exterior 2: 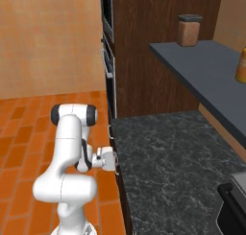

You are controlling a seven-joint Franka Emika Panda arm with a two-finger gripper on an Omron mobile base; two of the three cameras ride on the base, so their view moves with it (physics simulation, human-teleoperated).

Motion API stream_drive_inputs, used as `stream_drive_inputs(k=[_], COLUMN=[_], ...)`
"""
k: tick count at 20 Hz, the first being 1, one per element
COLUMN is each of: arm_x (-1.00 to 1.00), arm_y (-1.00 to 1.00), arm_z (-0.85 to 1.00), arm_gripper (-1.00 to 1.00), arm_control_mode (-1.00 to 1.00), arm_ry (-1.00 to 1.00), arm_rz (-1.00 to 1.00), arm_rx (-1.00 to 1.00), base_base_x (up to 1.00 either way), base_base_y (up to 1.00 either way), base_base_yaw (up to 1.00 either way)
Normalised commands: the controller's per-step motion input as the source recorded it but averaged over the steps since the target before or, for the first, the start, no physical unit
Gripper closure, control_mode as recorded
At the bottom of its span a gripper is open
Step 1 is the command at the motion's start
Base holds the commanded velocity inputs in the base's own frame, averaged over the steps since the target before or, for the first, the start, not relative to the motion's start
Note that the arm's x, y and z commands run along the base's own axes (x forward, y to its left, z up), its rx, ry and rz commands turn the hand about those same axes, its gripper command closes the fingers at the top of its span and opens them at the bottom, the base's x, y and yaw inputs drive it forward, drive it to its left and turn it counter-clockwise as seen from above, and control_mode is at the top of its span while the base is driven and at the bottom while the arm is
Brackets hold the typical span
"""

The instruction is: Take a straw from the drawer in front and place it inside the glass cup on the dining counter.

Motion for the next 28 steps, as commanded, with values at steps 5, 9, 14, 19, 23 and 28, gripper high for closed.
stream_drive_inputs(k=[5, 9, 14, 19, 23, 28], arm_x=[-0.21, -0.58, -0.66, -0.64, -0.54, -0.51], arm_y=[0.08, 0.55, 0.84, 0.96, 0.97, 0.44], arm_z=[0.02, 0.0, 0.0, 0.04, 0.12, 0.5], arm_gripper=[1.0, 1.0, 1.0, 1.0, 1.0, -1.0], arm_control_mode=[-1.0, -1.0, -1.0, -1.0, -1.0, -1.0], arm_ry=[0.0, 0.0, 0.0, 0.02, 0.07, 0.05], arm_rz=[0.0, 0.02, 0.05, 0.08, 0.08, 0.07], arm_rx=[0.09, 0.03, 0.06, 0.1, 0.13, 0.25], base_base_x=[0.0, 0.0, 0.0, 0.0, 0.0, 0.0], base_base_y=[0.0, 0.0, 0.0, 0.0, 0.0, 0.0], base_base_yaw=[0.0, 0.0, 0.0, 0.0, 0.0, 0.0])
